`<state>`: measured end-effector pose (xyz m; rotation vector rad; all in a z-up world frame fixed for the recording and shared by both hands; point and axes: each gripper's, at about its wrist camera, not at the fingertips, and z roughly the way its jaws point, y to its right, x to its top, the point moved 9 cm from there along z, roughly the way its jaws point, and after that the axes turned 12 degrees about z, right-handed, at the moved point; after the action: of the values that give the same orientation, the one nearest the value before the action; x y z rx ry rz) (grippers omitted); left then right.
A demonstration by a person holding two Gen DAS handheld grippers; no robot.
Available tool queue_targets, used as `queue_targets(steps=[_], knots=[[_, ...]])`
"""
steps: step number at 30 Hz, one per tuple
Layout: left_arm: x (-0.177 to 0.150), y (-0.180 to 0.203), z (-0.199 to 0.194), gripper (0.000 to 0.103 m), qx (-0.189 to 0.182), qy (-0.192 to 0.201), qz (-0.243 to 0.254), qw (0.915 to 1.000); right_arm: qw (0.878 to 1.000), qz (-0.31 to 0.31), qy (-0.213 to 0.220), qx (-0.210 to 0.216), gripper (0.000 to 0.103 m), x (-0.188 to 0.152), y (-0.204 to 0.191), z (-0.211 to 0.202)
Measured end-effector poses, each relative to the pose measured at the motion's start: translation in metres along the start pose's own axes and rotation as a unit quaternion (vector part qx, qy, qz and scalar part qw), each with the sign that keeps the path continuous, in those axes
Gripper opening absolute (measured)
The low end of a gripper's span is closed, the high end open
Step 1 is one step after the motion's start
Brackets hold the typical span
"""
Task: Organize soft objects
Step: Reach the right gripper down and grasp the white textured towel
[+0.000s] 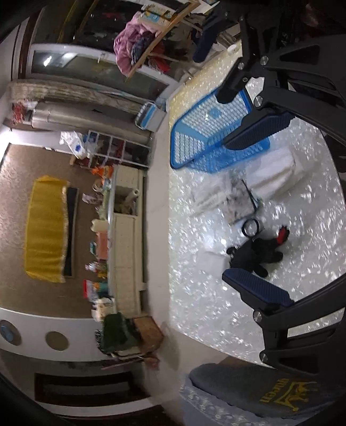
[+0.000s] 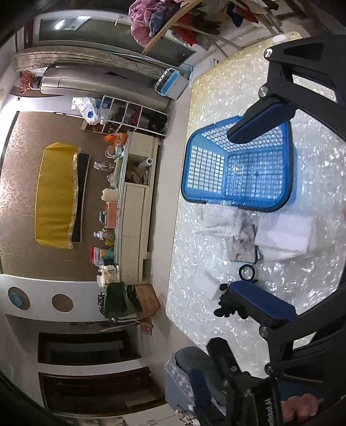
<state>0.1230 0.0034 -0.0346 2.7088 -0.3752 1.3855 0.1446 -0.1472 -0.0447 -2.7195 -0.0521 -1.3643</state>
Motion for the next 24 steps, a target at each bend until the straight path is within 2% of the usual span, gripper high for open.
queue_targets(steps=[4, 12, 18, 24], knots=[[-0.014, -0.026, 0.014, 0.089, 0.011, -0.029, -0.01, 0.9995, 0.999, -0.029, -0.03, 0.016, 0.103, -0.01, -0.031, 0.019], [-0.066, -0.075, 0.043, 0.089, 0.02, -0.095, -0.026, 0.9949, 0.988, -0.064, -0.13, 0.049, 0.103, -0.053, -0.076, 0.07], [-0.104, -0.094, 0.068, 0.089, 0.017, -0.147, -0.042, 0.9881, 0.976, -0.085, -0.198, 0.04, 0.103, -0.088, -0.091, 0.098], [-0.134, -0.097, 0.094, 0.089, 0.0, -0.182, -0.052, 0.9819, 0.967, -0.084, -0.241, 0.021, 0.103, -0.115, -0.088, 0.12]])
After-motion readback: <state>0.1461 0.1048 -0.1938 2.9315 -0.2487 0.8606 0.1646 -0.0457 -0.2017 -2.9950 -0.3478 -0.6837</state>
